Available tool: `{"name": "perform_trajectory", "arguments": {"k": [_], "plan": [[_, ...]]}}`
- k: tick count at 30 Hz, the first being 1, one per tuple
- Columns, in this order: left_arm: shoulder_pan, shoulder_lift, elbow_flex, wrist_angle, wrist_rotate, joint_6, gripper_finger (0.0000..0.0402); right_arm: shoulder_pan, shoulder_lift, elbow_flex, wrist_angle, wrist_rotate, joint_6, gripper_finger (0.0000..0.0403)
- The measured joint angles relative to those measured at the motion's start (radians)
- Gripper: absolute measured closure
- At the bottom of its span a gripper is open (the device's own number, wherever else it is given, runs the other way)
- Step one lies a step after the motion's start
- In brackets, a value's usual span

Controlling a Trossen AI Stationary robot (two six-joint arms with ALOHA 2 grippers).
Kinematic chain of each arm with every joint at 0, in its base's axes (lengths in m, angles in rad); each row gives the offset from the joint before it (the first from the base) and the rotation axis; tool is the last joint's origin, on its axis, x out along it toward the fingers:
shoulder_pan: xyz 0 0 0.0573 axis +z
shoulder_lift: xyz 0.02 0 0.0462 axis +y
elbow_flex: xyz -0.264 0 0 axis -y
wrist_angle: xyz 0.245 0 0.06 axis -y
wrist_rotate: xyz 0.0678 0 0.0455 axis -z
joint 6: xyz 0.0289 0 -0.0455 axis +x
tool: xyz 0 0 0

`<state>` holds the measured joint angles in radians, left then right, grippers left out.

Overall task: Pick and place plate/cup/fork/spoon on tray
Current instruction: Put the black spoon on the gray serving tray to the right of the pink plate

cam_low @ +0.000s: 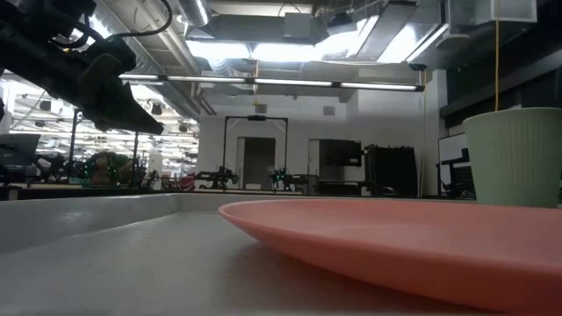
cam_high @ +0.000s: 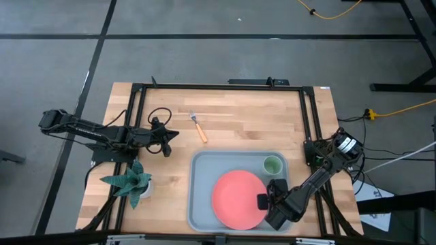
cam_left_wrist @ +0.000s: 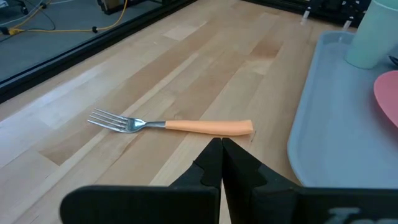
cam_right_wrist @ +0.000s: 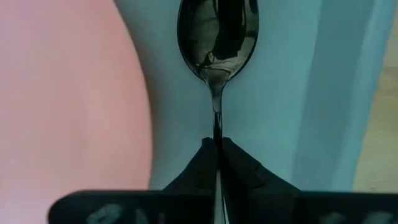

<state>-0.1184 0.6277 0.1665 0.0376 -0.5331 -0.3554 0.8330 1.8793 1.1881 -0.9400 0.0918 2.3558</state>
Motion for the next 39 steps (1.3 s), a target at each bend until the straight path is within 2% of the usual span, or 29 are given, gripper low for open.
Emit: {"name": "perform_trajectory", "arguments": {"k": [33,36,39], "plan": [[0.000,0.000,0.000,0.000,0.000,0.000,0.0401,-0.015,0.000,0.002,0.008,0.013,0.000,0.0390],[0.000,0.000,0.000,0.000,0.000,0.000,0.0401,-0.015,0.000,0.002,0.010,0.018,0.004,0.0382],[0.000,0.000,0.000,0.000,0.000,0.000,0.0401,-0.015,0.000,0.002,0.009,0.017,0.004,0.0356]]}}
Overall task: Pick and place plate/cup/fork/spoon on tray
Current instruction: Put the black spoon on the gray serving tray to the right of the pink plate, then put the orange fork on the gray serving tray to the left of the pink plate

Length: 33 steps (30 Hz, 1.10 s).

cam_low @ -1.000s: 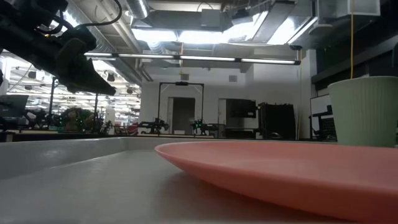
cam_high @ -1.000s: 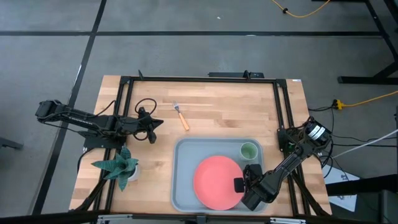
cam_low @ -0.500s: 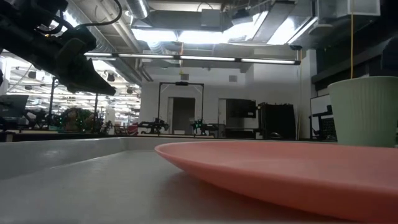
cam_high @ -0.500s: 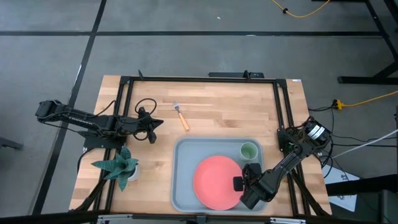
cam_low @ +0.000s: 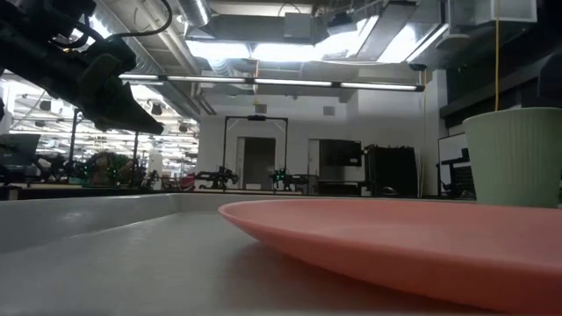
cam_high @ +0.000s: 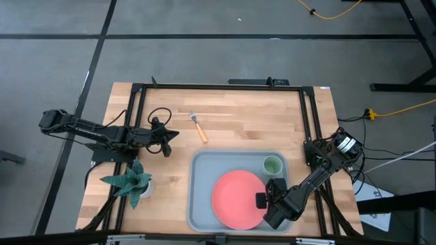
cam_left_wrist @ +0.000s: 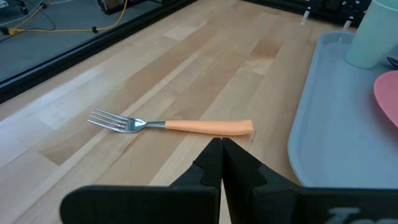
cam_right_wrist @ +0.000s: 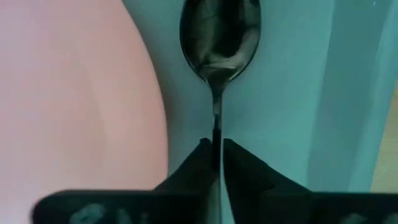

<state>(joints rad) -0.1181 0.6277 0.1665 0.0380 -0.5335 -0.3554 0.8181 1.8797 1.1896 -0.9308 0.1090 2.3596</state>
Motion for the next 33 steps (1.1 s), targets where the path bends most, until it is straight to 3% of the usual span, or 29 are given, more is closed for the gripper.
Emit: {"name": "perform_trajectory", "arguments": {"k": [5,14,19,22,24,28,33], "plan": [[0.000,0.000,0.000,0.000,0.000,0.000,0.0401,0.000,0.000,0.000,0.008,-0.005,0.003,0.0323],[0.000,0.000,0.000,0.000,0.000,0.000,0.0401,0.000,0.001,0.003,0.011,-0.007,0.011,0.0320],[0.000,0.000,0.000,0.000,0.000,0.000,0.0401,0.000,0.002,0.075,-0.098,-0.015,0.013,0.0320],[0.000,0.000,0.000,0.000,0.000,0.000,0.0401,0.009,0.002,0.157,-0.206,0.071,0.003,0.0320],[0.000,0.000,0.000,0.000,0.000,0.000,0.0401,0.025,0.002,0.214,-0.272,0.181,-0.015,0.0320],[0.000,0.000,0.000,0.000,0.000,0.000,0.0401,0.047,0.002,0.317,-0.228,0.412,-0.155,0.0320],[0.000,0.000,0.000,0.000,0.000,0.000,0.0401,0.045,0.001,0.404,-0.019,0.410,-0.434,0.0320]]}}
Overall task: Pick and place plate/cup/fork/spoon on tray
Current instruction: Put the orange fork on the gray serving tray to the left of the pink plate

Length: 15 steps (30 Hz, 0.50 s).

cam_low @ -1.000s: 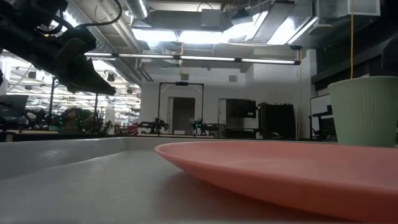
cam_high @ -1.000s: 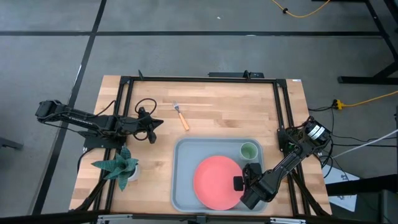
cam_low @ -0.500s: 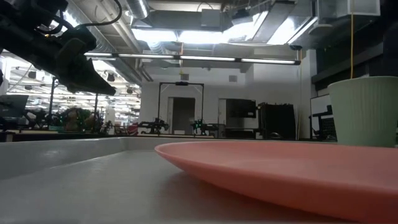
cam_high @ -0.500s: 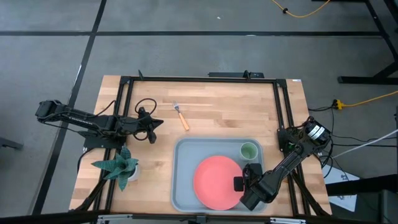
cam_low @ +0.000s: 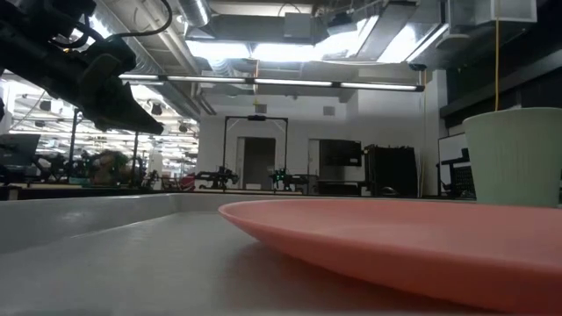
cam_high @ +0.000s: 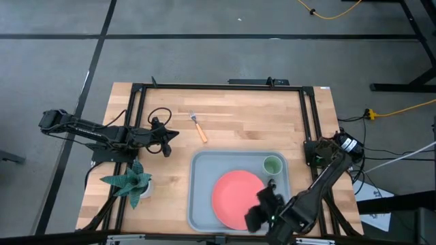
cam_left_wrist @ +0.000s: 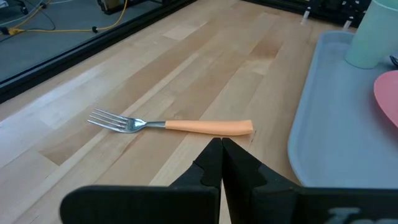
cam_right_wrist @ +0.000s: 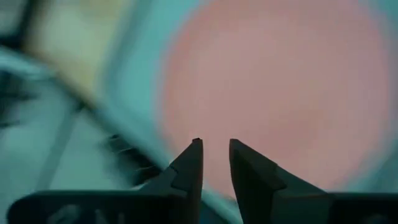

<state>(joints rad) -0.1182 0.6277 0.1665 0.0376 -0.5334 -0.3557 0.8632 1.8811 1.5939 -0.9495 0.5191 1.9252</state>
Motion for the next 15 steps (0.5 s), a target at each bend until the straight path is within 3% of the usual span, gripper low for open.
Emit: {"name": "perform_trajectory", "arguments": {"k": [1,3,6,8,11,15], "plan": [[0.000,0.000,0.000,0.000,0.000,0.000,0.0401,0.001,0.000,0.000,0.068,0.041,-0.112,0.0320],[0.000,0.000,0.000,0.000,0.000,0.000,0.0401,0.005,0.000,-0.001,0.206,0.087,-0.498,0.0320],[0.000,0.000,0.000,0.000,0.000,0.000,0.0401,0.003,0.000,-0.001,0.459,0.044,-1.071,0.0320],[0.000,0.000,0.000,0.000,0.000,0.000,0.0401,-0.002,0.000,-0.001,0.579,-0.007,-1.329,0.0320],[0.000,0.000,0.000,0.000,0.000,0.000,0.0401,-0.003,0.000,-0.001,0.624,-0.023,-1.527,0.0320],[0.000,0.000,0.000,0.000,0.000,0.000,0.0401,-0.042,-0.002,-0.083,0.621,-0.133,-1.502,0.0320]]}}
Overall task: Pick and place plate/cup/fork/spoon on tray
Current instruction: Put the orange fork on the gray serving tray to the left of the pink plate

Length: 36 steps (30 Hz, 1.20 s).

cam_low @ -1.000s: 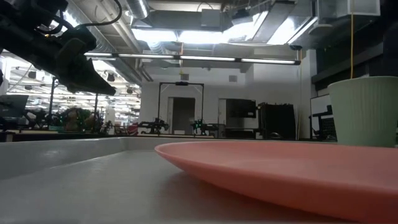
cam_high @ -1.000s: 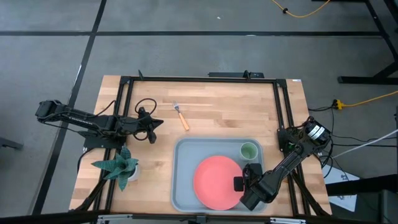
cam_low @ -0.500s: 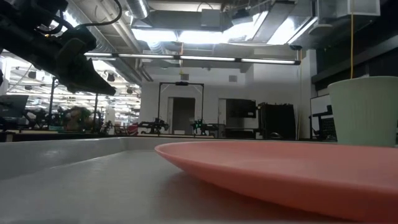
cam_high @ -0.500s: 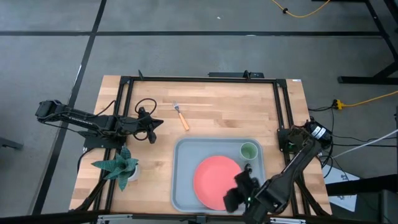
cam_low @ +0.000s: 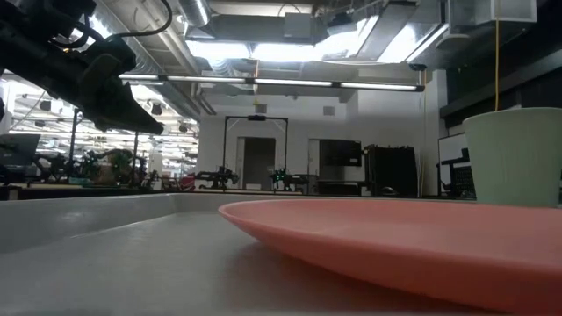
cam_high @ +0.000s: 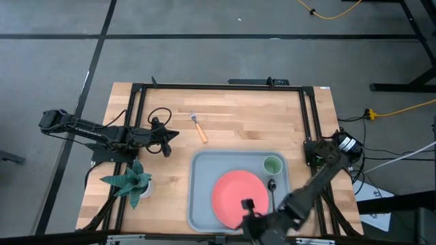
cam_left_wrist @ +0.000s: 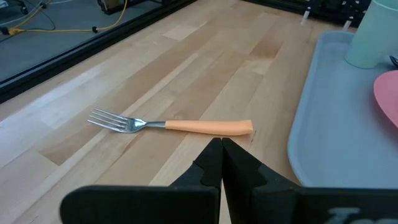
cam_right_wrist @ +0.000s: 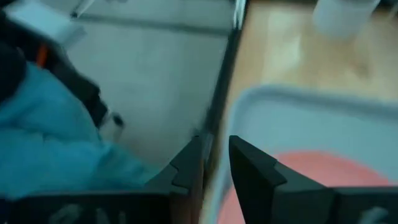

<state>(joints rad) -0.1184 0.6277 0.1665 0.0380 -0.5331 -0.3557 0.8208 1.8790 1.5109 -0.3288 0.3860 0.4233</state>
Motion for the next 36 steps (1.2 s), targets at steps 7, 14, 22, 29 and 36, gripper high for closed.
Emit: {"name": "perform_trajectory", "arguments": {"k": [7,14,22,29,36], "plan": [[0.000,0.000,0.000,0.000,0.000,0.000,0.0401,-0.010,-0.191,-0.391,0.370,-0.001,0.004,0.0320],[0.000,0.000,0.000,0.000,0.000,0.000,0.0401,-0.021,-0.538,-0.774,0.585,-0.018,-0.151,0.0320],[0.000,0.000,0.000,-0.001,0.000,0.000,0.0401,-0.173,-1.074,-1.115,0.593,-0.061,-0.326,0.0320],[0.000,0.000,0.000,-0.001,0.000,0.000,0.0401,-0.330,-1.378,-1.334,0.625,-0.134,-0.323,0.0320],[0.000,0.000,0.000,0.000,0.000,0.000,0.0401,-0.425,-1.582,-1.454,0.627,-0.149,-0.374,0.0320]]}}
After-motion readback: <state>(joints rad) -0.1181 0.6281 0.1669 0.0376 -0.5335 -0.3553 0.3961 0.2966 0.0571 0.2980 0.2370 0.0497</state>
